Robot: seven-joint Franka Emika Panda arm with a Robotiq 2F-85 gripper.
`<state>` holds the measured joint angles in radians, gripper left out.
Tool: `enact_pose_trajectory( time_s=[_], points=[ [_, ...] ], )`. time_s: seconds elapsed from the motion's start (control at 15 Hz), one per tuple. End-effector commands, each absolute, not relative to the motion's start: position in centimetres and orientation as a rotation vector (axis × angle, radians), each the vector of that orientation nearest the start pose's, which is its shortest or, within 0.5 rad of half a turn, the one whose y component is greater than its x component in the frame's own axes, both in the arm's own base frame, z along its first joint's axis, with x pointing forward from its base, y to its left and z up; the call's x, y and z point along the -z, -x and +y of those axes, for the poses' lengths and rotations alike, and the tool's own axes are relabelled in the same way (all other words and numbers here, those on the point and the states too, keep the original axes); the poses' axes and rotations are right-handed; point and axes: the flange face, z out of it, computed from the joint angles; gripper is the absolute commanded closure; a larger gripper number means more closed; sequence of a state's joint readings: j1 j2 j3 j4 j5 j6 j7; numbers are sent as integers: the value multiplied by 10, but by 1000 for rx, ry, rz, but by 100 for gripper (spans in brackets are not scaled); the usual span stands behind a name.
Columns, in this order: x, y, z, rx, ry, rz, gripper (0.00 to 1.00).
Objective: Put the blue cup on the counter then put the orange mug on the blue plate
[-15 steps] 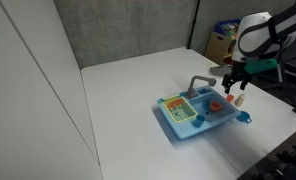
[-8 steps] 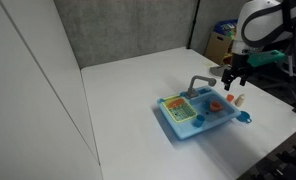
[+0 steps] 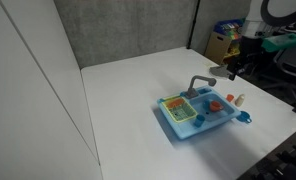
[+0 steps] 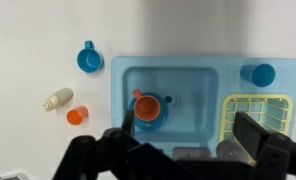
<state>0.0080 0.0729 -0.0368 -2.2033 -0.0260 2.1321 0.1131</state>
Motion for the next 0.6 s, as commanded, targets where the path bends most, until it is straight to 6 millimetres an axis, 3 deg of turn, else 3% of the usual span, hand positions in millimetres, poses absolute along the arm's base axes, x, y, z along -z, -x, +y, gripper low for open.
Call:
enact_pose_trajectory(
  time_s=[0.0, 0.53],
  points=[
    [-374, -502, -10, -167, 3152, 172, 0],
    [-427, -471, -9, -25, 3137, 176, 0]
  ],
)
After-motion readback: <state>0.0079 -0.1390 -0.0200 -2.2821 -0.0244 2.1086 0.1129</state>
